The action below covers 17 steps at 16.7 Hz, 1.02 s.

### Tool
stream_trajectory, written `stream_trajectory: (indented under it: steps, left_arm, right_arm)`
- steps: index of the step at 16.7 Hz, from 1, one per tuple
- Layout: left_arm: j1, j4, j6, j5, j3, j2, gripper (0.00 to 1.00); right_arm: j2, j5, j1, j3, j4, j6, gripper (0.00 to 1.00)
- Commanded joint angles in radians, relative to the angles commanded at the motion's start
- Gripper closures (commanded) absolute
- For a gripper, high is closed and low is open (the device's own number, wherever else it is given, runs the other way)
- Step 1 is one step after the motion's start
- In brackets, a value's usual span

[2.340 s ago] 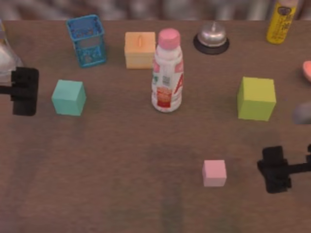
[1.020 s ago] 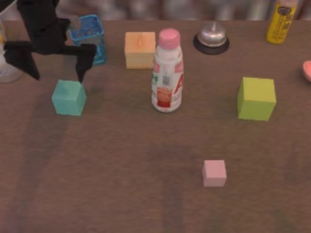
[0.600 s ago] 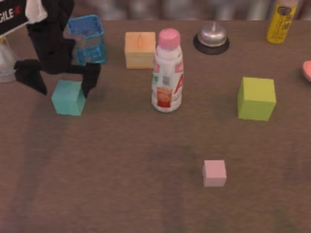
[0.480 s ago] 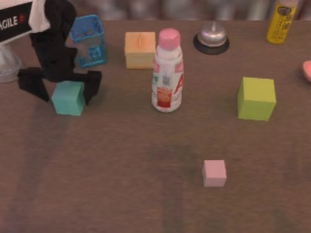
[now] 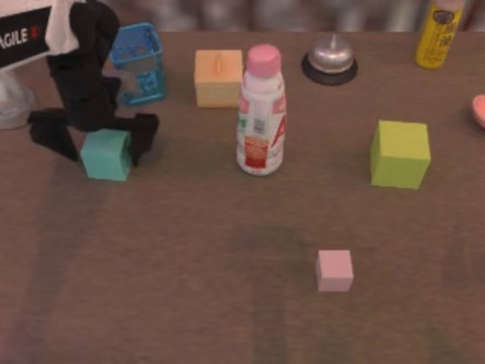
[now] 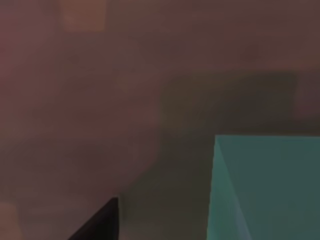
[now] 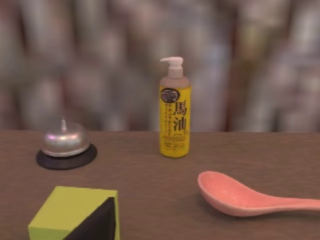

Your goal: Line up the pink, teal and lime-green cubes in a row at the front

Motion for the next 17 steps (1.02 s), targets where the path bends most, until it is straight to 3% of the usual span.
stream_trajectory:
  steps: [10,17]
  left_arm:
    - [0.0,0.0,0.0,0.0,0.0,0.0,0.98]
    - [0.0,0.0,0.0,0.0,0.0,0.0,1.0]
  right_arm:
    - [0.0,0.0,0.0,0.0,0.0,0.0,0.0]
    - [0.0,0.0,0.0,0.0,0.0,0.0,0.0]
